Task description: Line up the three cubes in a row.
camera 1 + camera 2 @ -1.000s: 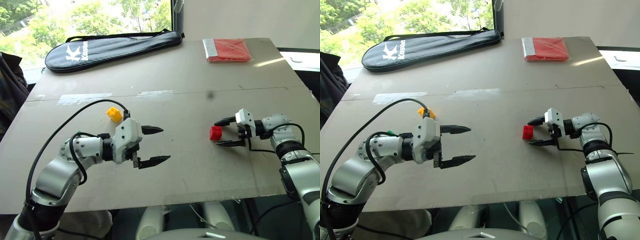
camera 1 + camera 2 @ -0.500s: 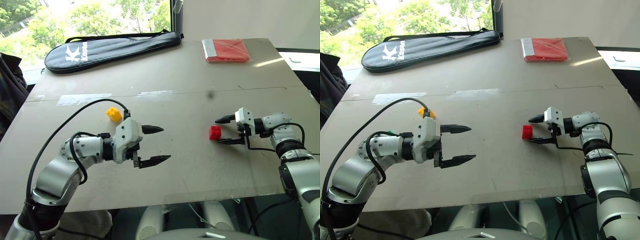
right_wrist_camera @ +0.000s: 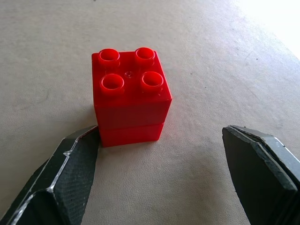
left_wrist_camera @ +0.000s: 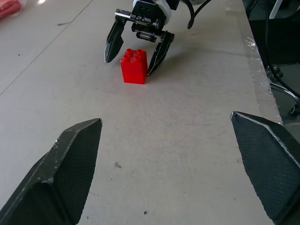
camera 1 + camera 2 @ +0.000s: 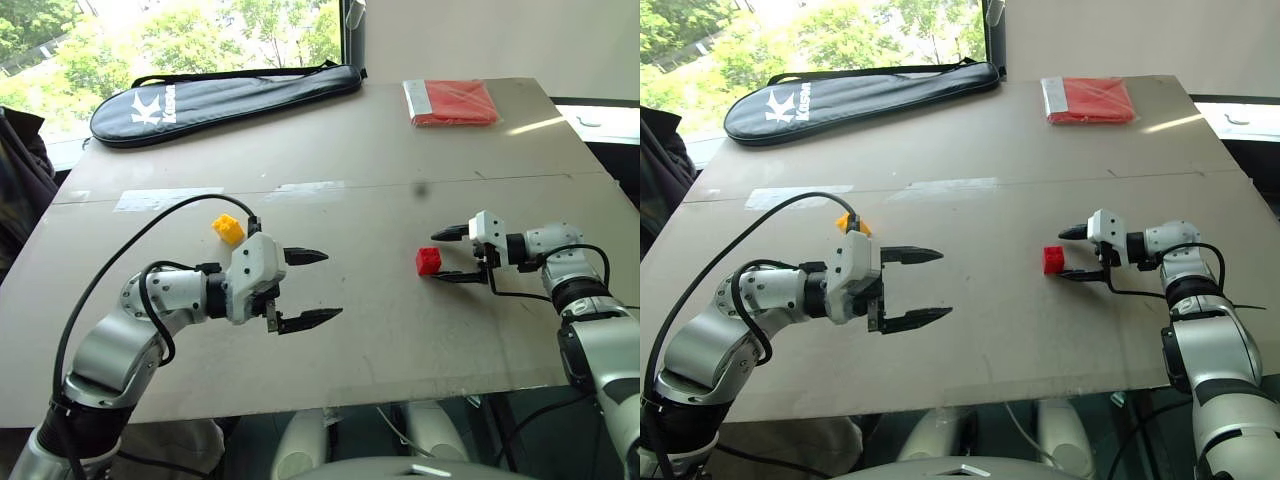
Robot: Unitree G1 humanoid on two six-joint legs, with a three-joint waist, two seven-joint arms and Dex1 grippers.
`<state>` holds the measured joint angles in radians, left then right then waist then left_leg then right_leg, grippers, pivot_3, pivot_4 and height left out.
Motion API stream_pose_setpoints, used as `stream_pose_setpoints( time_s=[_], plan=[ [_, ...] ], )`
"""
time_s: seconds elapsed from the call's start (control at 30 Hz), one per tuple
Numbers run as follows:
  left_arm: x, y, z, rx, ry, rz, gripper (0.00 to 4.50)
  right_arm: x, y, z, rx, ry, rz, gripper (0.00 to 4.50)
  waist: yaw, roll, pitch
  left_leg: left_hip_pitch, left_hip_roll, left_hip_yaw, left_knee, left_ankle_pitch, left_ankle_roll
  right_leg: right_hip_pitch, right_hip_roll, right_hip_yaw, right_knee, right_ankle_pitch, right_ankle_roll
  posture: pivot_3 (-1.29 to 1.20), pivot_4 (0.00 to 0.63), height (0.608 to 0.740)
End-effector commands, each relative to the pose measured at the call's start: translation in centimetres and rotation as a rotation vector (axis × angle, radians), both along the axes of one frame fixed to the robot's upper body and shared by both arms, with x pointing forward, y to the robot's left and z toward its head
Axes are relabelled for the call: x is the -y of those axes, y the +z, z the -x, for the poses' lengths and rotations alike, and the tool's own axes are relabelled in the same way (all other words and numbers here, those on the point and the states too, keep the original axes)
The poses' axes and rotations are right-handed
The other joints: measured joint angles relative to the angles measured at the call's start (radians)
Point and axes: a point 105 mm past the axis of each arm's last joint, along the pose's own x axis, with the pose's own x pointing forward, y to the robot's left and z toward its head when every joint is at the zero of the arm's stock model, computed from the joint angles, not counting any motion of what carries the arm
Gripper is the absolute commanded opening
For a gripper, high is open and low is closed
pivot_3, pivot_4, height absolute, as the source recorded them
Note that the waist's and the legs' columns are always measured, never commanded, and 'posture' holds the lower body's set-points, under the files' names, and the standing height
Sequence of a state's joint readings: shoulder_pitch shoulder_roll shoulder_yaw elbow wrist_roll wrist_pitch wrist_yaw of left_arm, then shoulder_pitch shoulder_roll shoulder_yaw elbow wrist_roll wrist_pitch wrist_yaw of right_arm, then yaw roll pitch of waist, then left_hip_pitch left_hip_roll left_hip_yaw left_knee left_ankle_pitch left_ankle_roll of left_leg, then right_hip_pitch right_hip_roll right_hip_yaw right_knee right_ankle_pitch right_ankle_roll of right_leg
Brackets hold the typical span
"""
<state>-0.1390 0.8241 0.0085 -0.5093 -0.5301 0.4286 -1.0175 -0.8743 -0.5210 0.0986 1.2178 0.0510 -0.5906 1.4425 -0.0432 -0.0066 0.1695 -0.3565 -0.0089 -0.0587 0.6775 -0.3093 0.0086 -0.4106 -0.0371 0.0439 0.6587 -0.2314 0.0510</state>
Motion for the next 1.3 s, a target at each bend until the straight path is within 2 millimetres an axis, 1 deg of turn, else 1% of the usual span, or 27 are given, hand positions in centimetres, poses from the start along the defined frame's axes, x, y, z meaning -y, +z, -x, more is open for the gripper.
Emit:
stream_pose_setpoints(
  time_s=[0.03, 0.2, 0.33, 0.43, 0.5, 0.6, 0.67, 0.73, 0.8, 0.83, 0.87, 0.9, 0.97, 1.03, 1.1, 1.13, 1.23, 1.3],
  plan=[
    [0.1, 0.4, 0.1, 0.026, -0.005, 0.009, 4.50, 0.8, -0.4, -0.2, -0.006, -0.047, 0.030, 4.22, 0.000, 0.000, 0.000, 0.000, 0.000, 0.000, 0.000, 0.000, 0.000, 0.000, 0.000, 0.000, 0.000, 0.000, 0.000, 0.00, 0.150, 0.740],
    [0.1, 0.5, 0.1, 0.026, -0.007, 0.011, 4.50, 0.4, -0.6, 0.2, -0.030, -0.009, 0.015, 4.22, 0.000, 0.000, 0.000, 0.000, 0.000, 0.000, 0.001, 0.000, 0.000, 0.000, 0.000, 0.000, 0.000, 0.000, 0.000, 0.00, 0.150, 0.740],
    [-0.2, 0.5, 0.2, 0.020, 0.014, 0.015, 4.50, 0.8, -0.4, 0.5, -0.019, 0.000, 0.009, 4.22, 0.001, 0.000, 0.000, 0.000, 0.000, -0.001, 0.001, 0.000, 0.000, 0.000, 0.000, 0.000, 0.000, 0.000, 0.000, 0.00, 0.150, 0.740],
    [-0.8, 0.4, 0.3, 0.005, 0.070, 0.044, 4.50, 1.1, 0.5, 0.9, -0.019, 0.015, -0.053, 4.22, 0.001, 0.000, 0.000, -0.001, 0.000, -0.001, 0.001, 0.000, 0.000, 0.000, 0.000, 0.000, 0.000, 0.000, 0.000, 0.00, 0.150, 0.740],
    [-1.4, 0.2, 0.3, -0.001, 0.146, 0.079, 4.50, 1.3, 1.4, 1.3, -0.006, 0.043, -0.100, 4.22, 0.002, 0.001, 0.000, -0.003, 0.000, -0.002, 0.001, 0.000, 0.000, -0.001, 0.000, -0.001, -0.001, 0.000, 0.000, 0.00, 0.150, 0.740],
    [-2.0, 0.0, -0.1, 0.013, 0.266, 0.148, 4.50, 1.1, 2.8, 1.8, 0.012, 0.062, -0.180, 4.22, 0.004, 0.001, 0.001, -0.006, 0.000, -0.002, 0.000, 0.000, 0.000, -0.004, -0.002, -0.002, -0.003, 0.000, 0.000, 0.00, 0.150, 0.740],
    [-3.0, 0.0, -0.7, 0.061, 0.392, 0.191, 4.50, 0.4, 4.1, 2.4, 0.037, 0.086, -0.244, 4.22, 0.004, 0.001, 0.001, -0.006, 0.000, -0.003, 0.000, 0.000, 0.000, -0.004, -0.006, -0.002, -0.002, 0.000, 0.000, 0.00, 0.150, 0.740],
    [-3.9, 0.4, -1.1, 0.118, 0.517, 0.249, 4.50, -0.6, 5.6, 3.2, 0.056, 0.104, -0.314, 4.22, 0.004, 0.001, 0.001, -0.005, 0.000, -0.003, 0.000, 0.000, 0.000, -0.004, -0.007, -0.003, -0.002, 0.000, 0.000, 0.00, 0.150, 0.740],
    [-5.0, 0.5, -0.9, 0.149, 0.634, 0.299, 4.50, -1.7, 6.9, 3.9, 0.064, 0.103, -0.377, 4.22, 0.004, 0.001, 0.001, -0.005, 0.000, -0.004, 0.000, 0.000, 0.000, -0.004, -0.007, -0.003, -0.002, 0.000, 0.000, 0.00, 0.150, 0.740],
    [-5.8, -0.1, -0.7, 0.146, 0.714, 0.309, 4.50, -2.3, 7.3, 4.3, 0.052, 0.100, -0.405, 4.22, 0.004, 0.001, 0.001, -0.005, 0.000, -0.004, 0.000, 0.000, 0.000, -0.004, -0.007, -0.003, -0.002, 0.000, 0.000, 0.00, 0.150, 0.740],
    [-6.5, -1.1, -0.3, 0.116, 0.772, 0.293, 4.50, -2.8, 7.5, 4.7, 0.035, 0.097, -0.428, 4.22, 0.005, 0.001, 0.001, -0.006, 0.000, -0.004, 0.000, 0.000, 0.000, -0.004, -0.008, -0.002, -0.002, 0.000, 0.000, 0.00, 0.150, 0.740],
    [-7.0, -2.1, 0.2, 0.090, 0.812, 0.269, 4.50, -3.3, 7.7, 5.2, 0.016, 0.094, -0.446, 4.22, 0.005, 0.001, 0.001, -0.005, 0.000, -0.004, 0.000, 0.000, 0.000, -0.004, -0.008, -0.002, -0.002, 0.000, 0.000, 0.00, 0.150, 0.740],
    [-7.6, -3.3, 1.1, 0.070, 0.853, 0.240, 4.50, -4.1, 7.7, 5.8, -0.011, 0.090, -0.461, 4.22, 0.008, 0.001, 0.001, -0.005, 0.000, -0.004, -0.001, -0.001, 0.000, -0.003, -0.008, -0.002, -0.003, 0.000, 0.000, 0.00, 0.150, 0.740],
    [-9.6, -4.0, 1.7, 0.071, 0.969, 0.250, 4.50, -4.9, 7.6, 6.4, -0.023, 0.084, -0.469, 4.22, 0.013, 0.001, 0.001, -0.006, -0.001, -0.004, -0.002, -0.001, 0.000, -0.003, -0.008, -0.003, -0.004, 0.000, 0.000, 0.00, 0.150, 0.740],
    [-11.8, -4.6, 2.4, 0.120, 1.101, 0.225, 4.50, -5.6, 7.4, 7.0, -0.040, 0.085, -0.479, 4.22, 0.020, 0.001, 0.001, -0.006, -0.001, -0.004, -0.002, -0.001, 0.000, -0.003, -0.009, -0.004, -0.003, 0.000, 0.000, 0.00, 0.150, 0.740],
    [-12.8, -4.8, 2.6, 0.131, 1.169, 0.237, 4.50, -5.7, 7.3, 7.1, -0.043, 0.083, -0.483, 4.22, 0.025, 0.001, 0.001, -0.005, -0.001, -0.004, -0.002, -0.001, 0.000, -0.003, -0.008, -0.004, -0.003, 0.000, 0.000, 0.00, 0.150, 0.740],
    [-14.5, -5.0, 2.7, 0.170, 1.303, 0.257, 4.50, -5.7, 7.4, 7.4, -0.041, 0.084, -0.490, 4.22, 0.032, 0.000, 0.000, -0.005, -0.002, -0.004, -0.001, -0.001, 0.001, -0.003, -0.007, -0.005, -0.003, 0.000, 0.000, 0.00, 0.150, 0.740],
    [-16.1, -5.2, 2.6, 0.211, 1.411, 0.247, 4.50, -5.1, 7.3, 7.4, -0.019, 0.080, -0.471, 4.22, 0.033, 0.000, 0.000, -0.005, -0.003, -0.004, -0.001, -0.001, 0.001, -0.003, -0.005, -0.005, -0.003, 0.000, 0.000, 0.00, 0.150, 0.740]
  ],
)
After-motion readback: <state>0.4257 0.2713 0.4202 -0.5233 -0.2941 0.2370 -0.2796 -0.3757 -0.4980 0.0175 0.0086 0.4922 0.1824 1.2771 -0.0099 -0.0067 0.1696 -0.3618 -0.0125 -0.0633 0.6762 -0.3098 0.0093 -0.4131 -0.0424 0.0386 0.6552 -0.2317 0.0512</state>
